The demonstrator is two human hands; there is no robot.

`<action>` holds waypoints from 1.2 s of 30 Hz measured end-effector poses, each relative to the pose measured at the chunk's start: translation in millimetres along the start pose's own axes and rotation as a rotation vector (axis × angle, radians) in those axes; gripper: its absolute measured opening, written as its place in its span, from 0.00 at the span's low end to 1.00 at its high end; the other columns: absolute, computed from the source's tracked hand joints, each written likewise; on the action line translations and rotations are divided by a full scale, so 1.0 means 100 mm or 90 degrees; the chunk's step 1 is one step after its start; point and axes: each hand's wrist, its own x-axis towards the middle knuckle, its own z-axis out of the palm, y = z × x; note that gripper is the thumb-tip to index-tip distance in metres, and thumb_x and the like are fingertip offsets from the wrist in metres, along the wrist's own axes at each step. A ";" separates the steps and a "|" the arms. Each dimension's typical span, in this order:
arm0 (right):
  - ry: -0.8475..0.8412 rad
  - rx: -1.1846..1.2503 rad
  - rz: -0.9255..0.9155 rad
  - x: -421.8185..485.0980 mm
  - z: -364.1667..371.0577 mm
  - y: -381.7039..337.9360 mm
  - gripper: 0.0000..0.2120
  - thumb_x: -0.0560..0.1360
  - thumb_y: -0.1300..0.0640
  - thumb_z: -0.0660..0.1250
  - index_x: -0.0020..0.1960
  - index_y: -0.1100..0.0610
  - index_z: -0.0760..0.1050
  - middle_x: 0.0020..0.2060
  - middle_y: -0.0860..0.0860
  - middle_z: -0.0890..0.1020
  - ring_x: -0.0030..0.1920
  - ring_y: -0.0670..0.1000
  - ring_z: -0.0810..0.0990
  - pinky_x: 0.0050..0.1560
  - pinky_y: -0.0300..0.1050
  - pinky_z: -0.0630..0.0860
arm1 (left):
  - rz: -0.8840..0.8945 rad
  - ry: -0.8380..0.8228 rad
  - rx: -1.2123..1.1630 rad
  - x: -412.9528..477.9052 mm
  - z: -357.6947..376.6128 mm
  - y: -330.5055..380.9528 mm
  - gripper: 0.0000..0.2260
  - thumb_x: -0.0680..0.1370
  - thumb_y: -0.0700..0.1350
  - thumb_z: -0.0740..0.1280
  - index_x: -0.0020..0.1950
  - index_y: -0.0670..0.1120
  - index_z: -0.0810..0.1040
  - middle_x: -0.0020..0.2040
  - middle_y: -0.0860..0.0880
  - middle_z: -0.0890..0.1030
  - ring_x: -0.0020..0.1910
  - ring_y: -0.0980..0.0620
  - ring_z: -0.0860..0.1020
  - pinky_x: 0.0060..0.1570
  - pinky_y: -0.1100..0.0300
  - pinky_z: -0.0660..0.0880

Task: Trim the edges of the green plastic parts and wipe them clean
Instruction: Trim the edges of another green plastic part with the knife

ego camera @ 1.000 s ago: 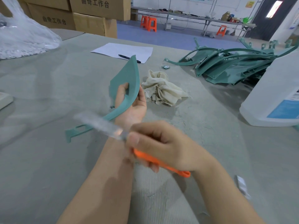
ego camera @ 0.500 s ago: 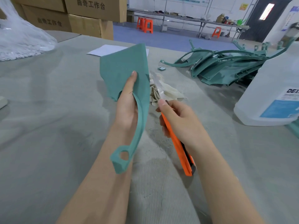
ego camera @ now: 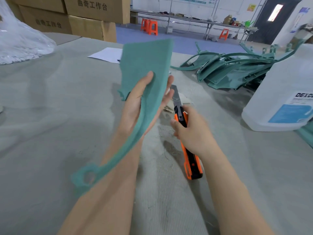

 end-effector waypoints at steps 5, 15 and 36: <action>0.001 0.017 -0.027 -0.02 0.01 -0.01 0.18 0.78 0.57 0.66 0.66 0.51 0.67 0.41 0.46 0.80 0.42 0.51 0.82 0.47 0.47 0.79 | -0.140 -0.119 0.057 0.01 -0.02 -0.09 0.14 0.74 0.43 0.67 0.58 0.42 0.77 0.54 0.44 0.82 0.62 0.43 0.78 0.67 0.48 0.69; -0.089 0.091 0.006 -0.07 -0.08 -0.09 0.31 0.76 0.57 0.69 0.75 0.51 0.59 0.40 0.50 0.82 0.28 0.44 0.79 0.33 0.39 0.77 | -0.024 0.006 0.113 0.04 -0.09 -0.07 0.12 0.78 0.46 0.66 0.36 0.49 0.85 0.42 0.49 0.80 0.47 0.50 0.77 0.51 0.57 0.74; -0.078 -0.003 -0.033 -0.12 -0.06 -0.05 0.30 0.77 0.57 0.67 0.75 0.51 0.59 0.39 0.49 0.81 0.27 0.43 0.79 0.32 0.34 0.75 | -0.124 -0.034 0.074 0.05 -0.09 -0.07 0.13 0.74 0.45 0.64 0.55 0.42 0.80 0.62 0.42 0.79 0.65 0.44 0.76 0.68 0.50 0.68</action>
